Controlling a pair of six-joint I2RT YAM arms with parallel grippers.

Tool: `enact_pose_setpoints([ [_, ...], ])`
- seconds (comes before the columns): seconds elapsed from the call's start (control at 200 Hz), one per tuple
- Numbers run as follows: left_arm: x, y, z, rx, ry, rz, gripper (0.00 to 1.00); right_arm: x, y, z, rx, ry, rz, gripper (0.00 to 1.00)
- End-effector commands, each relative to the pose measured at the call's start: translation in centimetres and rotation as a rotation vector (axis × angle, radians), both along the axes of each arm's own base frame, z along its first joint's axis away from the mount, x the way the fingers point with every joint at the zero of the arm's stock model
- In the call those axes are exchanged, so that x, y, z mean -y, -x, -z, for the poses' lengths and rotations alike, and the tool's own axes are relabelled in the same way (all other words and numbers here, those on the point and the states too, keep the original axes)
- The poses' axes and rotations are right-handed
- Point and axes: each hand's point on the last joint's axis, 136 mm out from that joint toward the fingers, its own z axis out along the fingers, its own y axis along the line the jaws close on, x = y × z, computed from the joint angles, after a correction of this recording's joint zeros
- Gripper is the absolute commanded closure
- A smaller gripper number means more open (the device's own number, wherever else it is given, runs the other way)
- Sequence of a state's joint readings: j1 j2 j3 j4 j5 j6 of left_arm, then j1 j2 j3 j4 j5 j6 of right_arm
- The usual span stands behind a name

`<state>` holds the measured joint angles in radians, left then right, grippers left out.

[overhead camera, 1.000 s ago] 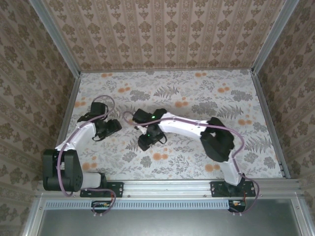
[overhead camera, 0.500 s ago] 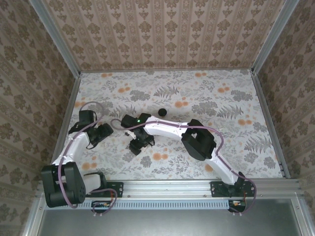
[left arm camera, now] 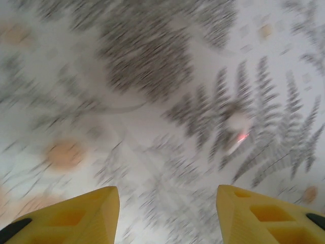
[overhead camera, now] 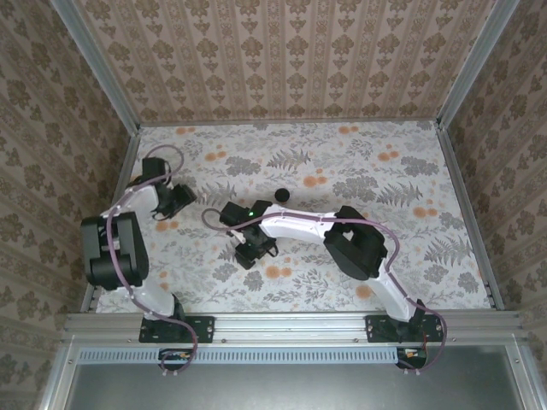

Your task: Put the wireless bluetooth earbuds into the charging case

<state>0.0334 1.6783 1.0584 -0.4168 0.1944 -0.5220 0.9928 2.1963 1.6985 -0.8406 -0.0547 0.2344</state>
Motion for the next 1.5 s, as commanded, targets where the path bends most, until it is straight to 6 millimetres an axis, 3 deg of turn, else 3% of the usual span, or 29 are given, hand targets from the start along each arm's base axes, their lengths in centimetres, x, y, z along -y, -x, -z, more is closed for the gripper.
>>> enact_pose_setpoints([
  [0.0,1.6,-1.7,-0.2,-0.018,-0.065,0.079,0.49,2.3,-0.6,-0.8,0.018,0.01,0.098,0.41],
  [0.17,3.4,-3.2,1.4,-0.073,-0.094,0.141,0.56,4.4,-1.0,-0.8,0.018,0.001,0.175,0.41],
  [0.37,3.8,-3.3,3.0,-0.128,-0.163,0.177,0.62,6.6,-0.4,-0.7,0.014,0.002,0.212,0.41],
  [0.615,4.1,-3.2,4.1,-0.163,-0.198,0.202,0.68,7.4,0.0,-1.6,0.028,-0.009,0.22,0.41],
  [0.895,4.3,-3.2,4.3,-0.17,-0.228,0.235,0.82,7.9,-0.4,-3.3,0.07,-0.025,0.227,0.41],
  [1.2,5.0,-2.4,3.5,-0.156,-0.271,0.28,0.91,9.2,-0.8,-4.6,0.1,-0.055,0.274,0.42],
  [1.36,6.6,-1.3,2.9,-0.143,-0.279,0.318,0.92,10.9,-1.4,-5.7,0.127,-0.089,0.341,0.42],
  [1.495,9.2,0.1,2.2,-0.12,-0.27,0.363,0.92,13.0,-2.2,-6.6,0.143,-0.123,0.416,0.42],
])
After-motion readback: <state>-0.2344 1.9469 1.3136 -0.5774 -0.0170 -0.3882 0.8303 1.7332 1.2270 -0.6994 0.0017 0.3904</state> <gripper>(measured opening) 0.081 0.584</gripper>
